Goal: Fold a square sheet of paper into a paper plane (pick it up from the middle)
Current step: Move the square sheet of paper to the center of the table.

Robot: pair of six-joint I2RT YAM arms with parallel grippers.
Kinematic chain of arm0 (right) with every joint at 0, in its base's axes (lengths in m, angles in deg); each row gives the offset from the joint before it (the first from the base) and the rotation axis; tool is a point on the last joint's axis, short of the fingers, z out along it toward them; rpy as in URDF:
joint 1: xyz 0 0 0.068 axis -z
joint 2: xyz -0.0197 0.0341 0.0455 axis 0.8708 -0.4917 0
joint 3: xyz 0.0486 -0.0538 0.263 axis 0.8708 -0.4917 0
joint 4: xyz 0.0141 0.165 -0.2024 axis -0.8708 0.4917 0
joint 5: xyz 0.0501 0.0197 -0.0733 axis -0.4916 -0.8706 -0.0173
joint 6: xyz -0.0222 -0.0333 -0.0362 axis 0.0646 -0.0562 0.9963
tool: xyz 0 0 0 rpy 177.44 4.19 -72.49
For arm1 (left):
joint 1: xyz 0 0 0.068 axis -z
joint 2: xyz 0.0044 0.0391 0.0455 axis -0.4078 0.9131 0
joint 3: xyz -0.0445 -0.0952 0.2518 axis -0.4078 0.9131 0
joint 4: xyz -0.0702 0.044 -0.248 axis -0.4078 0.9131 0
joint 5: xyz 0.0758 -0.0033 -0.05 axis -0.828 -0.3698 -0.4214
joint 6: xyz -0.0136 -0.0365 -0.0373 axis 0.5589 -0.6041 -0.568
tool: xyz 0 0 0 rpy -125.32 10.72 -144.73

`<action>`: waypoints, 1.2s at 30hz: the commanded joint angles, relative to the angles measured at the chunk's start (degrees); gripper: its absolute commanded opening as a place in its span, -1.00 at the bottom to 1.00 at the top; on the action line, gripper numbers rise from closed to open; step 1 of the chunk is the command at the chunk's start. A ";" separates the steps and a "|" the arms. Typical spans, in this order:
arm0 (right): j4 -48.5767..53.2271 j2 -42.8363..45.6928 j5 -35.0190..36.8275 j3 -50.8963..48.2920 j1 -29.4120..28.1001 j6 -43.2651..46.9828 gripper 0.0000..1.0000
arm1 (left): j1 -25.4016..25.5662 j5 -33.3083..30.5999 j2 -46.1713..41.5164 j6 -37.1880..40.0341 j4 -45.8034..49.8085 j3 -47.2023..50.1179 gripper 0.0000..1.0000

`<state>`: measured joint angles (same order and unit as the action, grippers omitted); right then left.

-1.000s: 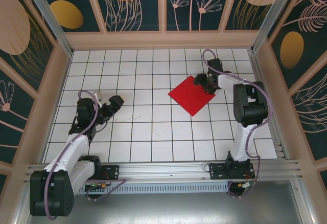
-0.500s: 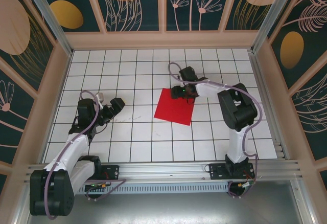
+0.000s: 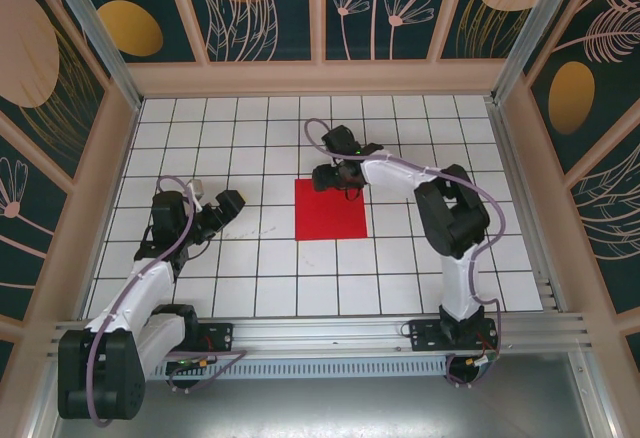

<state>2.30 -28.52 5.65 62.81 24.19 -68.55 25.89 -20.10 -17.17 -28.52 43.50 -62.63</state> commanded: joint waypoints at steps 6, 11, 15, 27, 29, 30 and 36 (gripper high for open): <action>1.51 2.35 5.55 -7.80 -3.12 -16.22 0.57 | 0.02 2.50 2.93 2.76 -0.27 -1.51 0.98; 2.20 -0.83 6.05 -8.19 -4.46 -15.00 0.57 | 0.02 2.63 3.34 3.55 0.56 -1.79 0.98; 0.77 -2.45 4.80 -9.05 -5.30 -11.44 0.56 | 0.00 2.65 3.23 3.06 0.53 -1.97 0.98; 2.09 -2.30 4.79 -5.33 -5.52 -12.24 0.54 | 0.02 2.03 2.87 1.15 -1.16 -1.49 0.98; 2.81 -0.89 5.12 -4.49 -5.64 -12.72 0.54 | -0.02 2.46 2.80 1.17 -1.12 -1.22 0.98; 2.84 -0.32 5.33 -4.20 -5.70 -12.84 0.55 | 0.01 2.47 2.72 1.25 -1.12 -1.05 0.98; 5.73 -1.22 6.25 -0.85 -5.91 -16.43 0.71 | 0.01 3.00 2.26 1.49 -1.38 -0.80 0.97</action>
<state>5.64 -28.74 12.30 58.97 19.08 -82.28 25.89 -18.57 -14.09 -26.88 43.41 -63.59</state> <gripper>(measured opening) 0.836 0.988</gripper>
